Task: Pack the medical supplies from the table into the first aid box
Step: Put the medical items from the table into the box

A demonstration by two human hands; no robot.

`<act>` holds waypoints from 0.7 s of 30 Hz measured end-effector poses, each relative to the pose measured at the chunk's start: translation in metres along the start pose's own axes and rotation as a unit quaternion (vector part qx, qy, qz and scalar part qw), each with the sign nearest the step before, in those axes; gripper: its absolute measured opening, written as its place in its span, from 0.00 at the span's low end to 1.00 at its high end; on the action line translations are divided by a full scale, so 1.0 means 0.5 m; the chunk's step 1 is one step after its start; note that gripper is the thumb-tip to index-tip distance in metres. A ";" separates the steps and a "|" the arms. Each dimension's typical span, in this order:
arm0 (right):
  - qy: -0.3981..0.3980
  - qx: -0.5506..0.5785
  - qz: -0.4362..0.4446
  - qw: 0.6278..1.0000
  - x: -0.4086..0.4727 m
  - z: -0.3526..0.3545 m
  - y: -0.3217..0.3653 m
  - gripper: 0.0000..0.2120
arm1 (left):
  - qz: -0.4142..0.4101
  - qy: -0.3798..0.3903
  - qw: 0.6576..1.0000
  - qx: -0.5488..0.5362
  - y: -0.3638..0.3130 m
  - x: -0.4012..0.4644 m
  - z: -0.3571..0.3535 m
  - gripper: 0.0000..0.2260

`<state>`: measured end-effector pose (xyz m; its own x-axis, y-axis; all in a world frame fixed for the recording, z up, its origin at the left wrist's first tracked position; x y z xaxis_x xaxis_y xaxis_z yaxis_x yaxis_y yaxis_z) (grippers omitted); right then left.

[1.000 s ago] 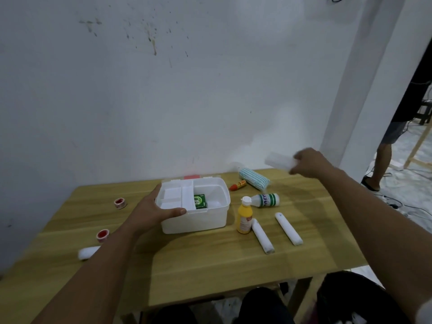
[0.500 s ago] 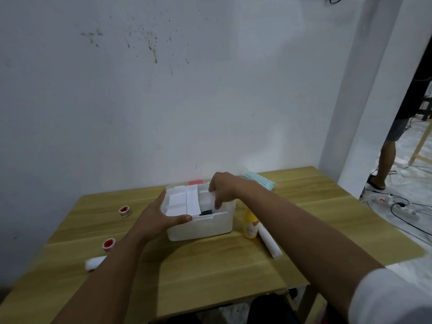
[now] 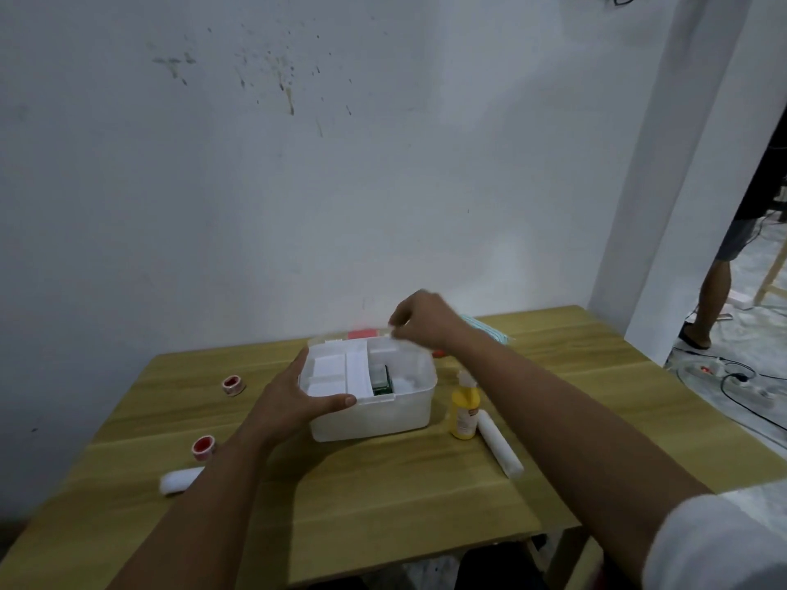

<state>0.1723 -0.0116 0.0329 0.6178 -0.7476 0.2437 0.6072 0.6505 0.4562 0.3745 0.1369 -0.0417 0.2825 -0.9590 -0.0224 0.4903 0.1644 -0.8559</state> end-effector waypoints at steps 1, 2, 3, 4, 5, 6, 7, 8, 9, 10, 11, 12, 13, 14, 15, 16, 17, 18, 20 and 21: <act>-0.042 0.002 -0.014 0.999 0.003 0.025 -0.030 0.11 | 0.000 0.000 1.000 -0.005 0.000 0.002 0.000 0.42; -0.074 -0.003 -0.035 0.997 0.005 0.045 -0.067 0.11 | 0.000 -0.001 1.000 -0.006 0.002 0.004 0.000 0.41; -0.090 -0.017 -0.064 0.994 0.005 0.059 -0.111 0.11 | 0.002 -0.002 1.000 -0.007 0.003 0.006 0.000 0.41; -0.093 -0.041 -0.093 0.990 0.003 0.067 -0.156 0.12 | 0.001 -0.003 1.000 -0.008 0.005 0.006 0.000 0.42; -0.084 -0.067 -0.124 0.986 -0.001 0.071 -0.202 0.14 | -0.002 -0.006 1.000 -0.010 0.005 0.006 0.000 0.42; -0.068 -0.089 -0.150 0.982 -0.007 0.070 -0.246 0.16 | -0.006 -0.007 1.000 -0.011 0.005 0.005 -0.001 0.41; -0.049 -0.109 -0.174 0.977 -0.014 0.066 -0.285 0.17 | -0.008 -0.008 1.000 -0.013 0.004 0.004 -0.001 0.40; -0.029 -0.124 -0.194 0.973 -0.021 0.060 -0.318 0.19 | -0.010 -0.009 1.000 -0.013 0.003 0.003 -0.002 0.39; -0.011 -0.132 -0.211 0.968 -0.026 0.052 -0.344 0.21 | -0.010 -0.010 1.000 -0.012 0.002 0.003 -0.002 0.38; 0.009 -0.137 -0.224 0.965 -0.032 0.042 -0.365 0.23 | -0.010 -0.011 1.000 -0.010 -0.001 0.003 -0.002 0.36; 0.030 -0.142 -0.232 0.962 -0.037 0.030 -0.379 0.25 | -0.010 -0.012 1.000 -0.008 -0.002 0.003 -0.002 0.34; 0.046 -0.151 -0.235 0.959 -0.042 0.019 -0.390 0.25 | -0.010 -0.013 1.000 -0.006 -0.002 0.004 -0.002 0.34; 0.050 -0.161 -0.234 0.958 -0.046 0.008 -0.399 0.24 | -0.011 -0.014 1.000 -0.004 -0.002 0.005 -0.002 0.34; 0.042 -0.169 -0.231 0.957 -0.049 0.000 -0.405 0.22 | -0.011 -0.015 1.000 -0.002 -0.002 0.005 -0.002 0.34; 0.025 -0.172 -0.230 0.958 -0.053 -0.002 -0.406 0.20 | -0.011 -0.017 1.000 0.000 -0.002 0.006 -0.002 0.34; 0.003 -0.171 -0.227 0.959 -0.055 0.003 -0.400 0.18 | -0.011 -0.018 1.000 0.002 -0.002 0.005 -0.001 0.34; -0.020 -0.166 -0.220 0.961 -0.055 0.014 -0.389 0.16 | -0.010 -0.019 1.000 0.002 -0.003 0.005 -0.001 0.34; -0.040 -0.156 -0.210 0.964 -0.052 0.030 -0.377 0.15 | -0.010 -0.019 1.000 0.002 -0.003 0.005 -0.001 0.34; -0.077 -0.127 -0.179 0.973 -0.038 0.074 -0.339 0.18 | -0.007 -0.018 1.000 -0.002 -0.002 0.004 -0.002 0.35; -0.091 -0.104 -0.158 0.978 -0.030 0.100 -0.312 0.21 | -0.004 -0.017 1.000 -0.003 -0.003 0.003 -0.003 0.36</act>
<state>0.0434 -0.1086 0.0008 0.2953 -0.9147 0.2760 0.8537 0.3823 0.3535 0.3730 0.1348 -0.0412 0.3065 -0.9519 0.0014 0.4878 0.1558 -0.8589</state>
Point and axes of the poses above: each hand's wrist, its own x-axis towards the middle knuckle, its own z-axis out of the back of the hand, y = z × x, the point moved 3 cm from there along x, towards the middle knuckle, and after that the axes turned 9 degrees about z, right-handed, at the moved point
